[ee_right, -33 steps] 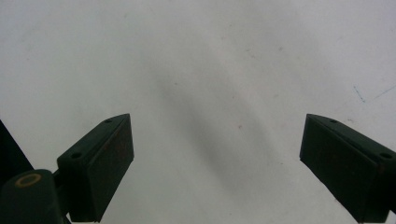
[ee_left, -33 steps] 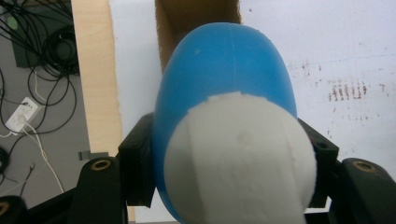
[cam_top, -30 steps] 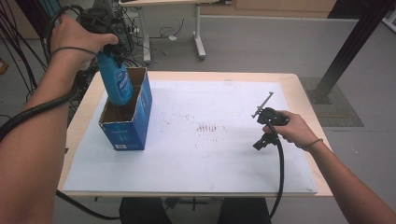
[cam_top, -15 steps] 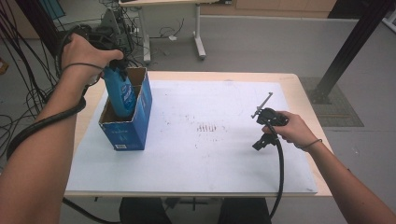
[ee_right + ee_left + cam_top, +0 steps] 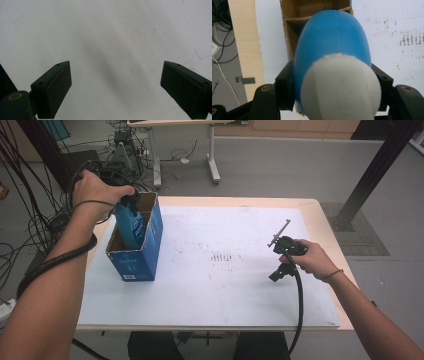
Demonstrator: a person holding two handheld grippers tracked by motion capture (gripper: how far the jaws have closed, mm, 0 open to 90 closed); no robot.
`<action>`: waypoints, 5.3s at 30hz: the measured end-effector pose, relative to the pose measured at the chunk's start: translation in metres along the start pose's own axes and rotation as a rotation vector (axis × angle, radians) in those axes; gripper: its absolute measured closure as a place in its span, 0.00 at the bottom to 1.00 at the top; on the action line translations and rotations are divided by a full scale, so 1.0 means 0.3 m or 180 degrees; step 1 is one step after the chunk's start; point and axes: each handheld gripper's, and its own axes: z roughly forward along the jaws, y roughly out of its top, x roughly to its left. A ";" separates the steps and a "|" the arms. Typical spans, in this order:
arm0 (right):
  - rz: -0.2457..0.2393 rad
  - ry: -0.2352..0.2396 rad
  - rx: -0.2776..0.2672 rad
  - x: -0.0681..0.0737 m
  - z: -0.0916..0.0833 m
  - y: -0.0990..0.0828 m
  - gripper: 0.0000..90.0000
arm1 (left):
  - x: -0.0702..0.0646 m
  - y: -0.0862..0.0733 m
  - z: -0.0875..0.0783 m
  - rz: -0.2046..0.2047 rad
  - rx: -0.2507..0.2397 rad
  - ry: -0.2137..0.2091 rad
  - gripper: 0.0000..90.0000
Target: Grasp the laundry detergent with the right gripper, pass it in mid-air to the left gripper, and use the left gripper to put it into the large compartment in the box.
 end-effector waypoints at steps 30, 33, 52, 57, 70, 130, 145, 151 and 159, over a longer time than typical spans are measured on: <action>-0.0010 -0.0005 -0.0012 0.010 0.012 0.011 0.12 | 0.014 -0.046 0.185 -0.0103 0.0182 -0.0041 0.41; 0.0002 0.0007 -0.0011 0.013 0.015 0.011 0.12 | 0.007 -0.048 0.201 -0.0091 0.0187 -0.0030 0.41; -0.0002 0.0003 -0.0008 0.015 0.016 0.012 0.12 | 0.009 -0.059 0.265 -0.0108 0.0254 0.0015 0.41; 0.0001 0.0012 -0.0015 0.017 0.017 0.012 0.12 | 0.005 -0.062 0.267 -0.0105 0.0229 0.0028 0.41; -0.0007 -0.0005 -0.0024 0.022 0.011 0.009 0.12 | 0.006 -0.070 0.270 -0.0118 0.0221 0.0022 0.41; -0.0004 -0.0007 -0.0028 0.017 0.014 0.013 0.11 | 0.009 -0.066 0.272 -0.0147 0.0261 0.0010 0.41; -0.0013 -0.0005 -0.0023 0.016 0.016 0.016 0.11 | 0.014 -0.066 0.272 -0.0147 0.0258 -0.0019 0.41; -0.0013 -0.0006 -0.0012 0.015 0.019 0.017 0.11 | 0.016 -0.065 0.264 -0.0152 0.0237 -0.0024 0.39; -0.0018 0.0002 -0.0026 0.017 0.020 0.018 0.11 | 0.014 -0.067 0.259 -0.0160 0.0266 -0.0018 0.36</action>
